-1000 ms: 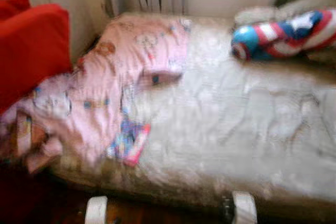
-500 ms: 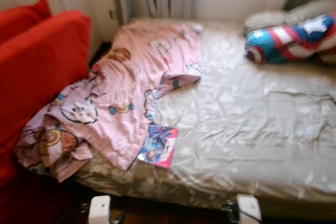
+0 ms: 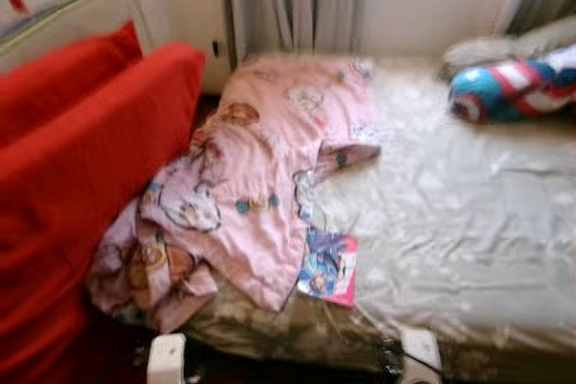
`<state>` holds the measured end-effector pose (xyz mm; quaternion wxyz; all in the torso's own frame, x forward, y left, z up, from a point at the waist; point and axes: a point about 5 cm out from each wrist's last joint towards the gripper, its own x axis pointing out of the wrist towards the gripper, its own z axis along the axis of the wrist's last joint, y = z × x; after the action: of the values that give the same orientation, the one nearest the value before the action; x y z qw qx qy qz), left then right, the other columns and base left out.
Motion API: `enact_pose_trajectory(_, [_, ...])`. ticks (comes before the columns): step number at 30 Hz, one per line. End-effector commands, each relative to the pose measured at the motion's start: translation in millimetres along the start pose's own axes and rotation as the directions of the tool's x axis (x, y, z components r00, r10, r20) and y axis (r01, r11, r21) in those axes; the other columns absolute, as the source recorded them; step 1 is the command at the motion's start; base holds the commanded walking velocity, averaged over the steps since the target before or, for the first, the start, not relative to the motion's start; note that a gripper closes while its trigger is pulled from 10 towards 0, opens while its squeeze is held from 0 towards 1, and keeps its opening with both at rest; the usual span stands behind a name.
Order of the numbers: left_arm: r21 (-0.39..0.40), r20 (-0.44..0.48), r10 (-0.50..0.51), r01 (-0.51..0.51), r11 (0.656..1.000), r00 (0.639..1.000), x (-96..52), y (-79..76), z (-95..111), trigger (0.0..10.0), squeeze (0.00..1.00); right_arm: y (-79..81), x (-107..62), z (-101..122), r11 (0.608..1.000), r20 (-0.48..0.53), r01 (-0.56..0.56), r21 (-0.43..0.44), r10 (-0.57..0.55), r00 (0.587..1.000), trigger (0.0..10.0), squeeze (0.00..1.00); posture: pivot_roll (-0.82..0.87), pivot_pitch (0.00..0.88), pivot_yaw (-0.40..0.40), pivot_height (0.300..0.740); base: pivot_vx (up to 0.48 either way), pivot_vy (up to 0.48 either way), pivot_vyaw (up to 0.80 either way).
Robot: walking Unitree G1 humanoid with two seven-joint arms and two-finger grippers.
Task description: Clean up the room
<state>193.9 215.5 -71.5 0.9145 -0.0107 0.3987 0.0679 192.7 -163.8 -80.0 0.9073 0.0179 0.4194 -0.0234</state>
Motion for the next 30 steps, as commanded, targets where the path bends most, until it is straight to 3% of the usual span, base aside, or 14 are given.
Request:
enact_pose_trajectory(1, [-0.014,-0.019,-0.003,0.002,1.000,1.000,-0.2,-5.1,-4.2,10.0,0.00,-10.8,-0.6,-1.3,0.999,-0.012,0.032,0.000,-0.032,0.999,10.0,0.00,-0.06,0.000,0.049,0.740,0.000,0.000,0.00])
enact_pose_trajectory(15, [-0.047,-0.024,0.020,-0.021,0.999,1.000,-0.1,-6.4,-5.0,10.0,0.00,-10.6,-0.2,-0.1,1.000,-0.013,0.026,-0.018,-0.026,1.000,10.0,0.00,-0.02,0.000,0.028,0.740,0.000,0.000,0.00])
enact_pose_trajectory(19, [-0.087,-0.058,0.041,-0.046,0.995,0.997,-3.0,-6.1,-16.0,10.0,0.00,-12.0,-2.4,-8.2,0.999,-0.029,0.031,-0.030,-0.031,0.999,10.0,0.00,-0.04,0.000,0.038,0.740,0.000,0.000,0.00])
enact_pose_trajectory(23, [-0.052,-0.074,0.025,-0.029,0.998,0.997,-4.1,-6.2,-19.9,10.0,0.00,-12.0,-3.5,-11.9,0.998,-0.038,0.031,-0.051,-0.033,0.999,10.0,0.00,-0.05,0.000,0.045,0.740,0.000,0.000,0.00])
enact_pose_trajectory(30, [-0.065,-0.086,0.034,-0.040,0.997,0.996,-7.2,-4.2,-28.3,10.0,0.00,-11.5,-6.1,-21.7,0.998,-0.065,0.033,-0.056,-0.037,0.997,10.0,0.00,-0.03,0.000,0.039,0.740,0.000,0.000,0.00])
